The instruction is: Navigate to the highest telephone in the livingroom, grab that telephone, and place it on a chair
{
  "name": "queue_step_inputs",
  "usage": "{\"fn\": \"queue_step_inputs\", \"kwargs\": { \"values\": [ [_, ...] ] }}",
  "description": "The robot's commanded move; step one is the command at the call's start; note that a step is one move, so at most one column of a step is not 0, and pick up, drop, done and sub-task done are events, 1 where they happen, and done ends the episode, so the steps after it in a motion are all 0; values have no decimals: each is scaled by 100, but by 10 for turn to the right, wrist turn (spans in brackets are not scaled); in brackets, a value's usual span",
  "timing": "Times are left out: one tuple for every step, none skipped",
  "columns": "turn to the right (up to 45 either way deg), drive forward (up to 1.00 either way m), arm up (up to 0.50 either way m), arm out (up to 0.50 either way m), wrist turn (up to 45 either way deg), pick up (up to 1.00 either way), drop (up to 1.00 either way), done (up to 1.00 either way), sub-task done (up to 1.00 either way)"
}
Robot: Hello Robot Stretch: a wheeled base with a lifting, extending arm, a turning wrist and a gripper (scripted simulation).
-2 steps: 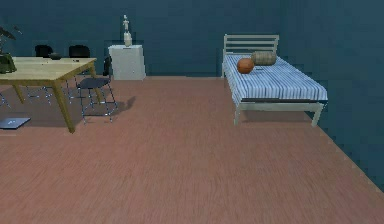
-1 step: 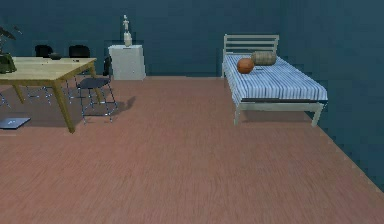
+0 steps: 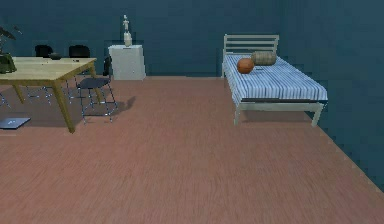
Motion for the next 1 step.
{"fn": "queue_step_inputs", "kwargs": {
  "values": [
    [0, 0, 0, 0, 0, 0, 100, 0, 0]
  ]
}}
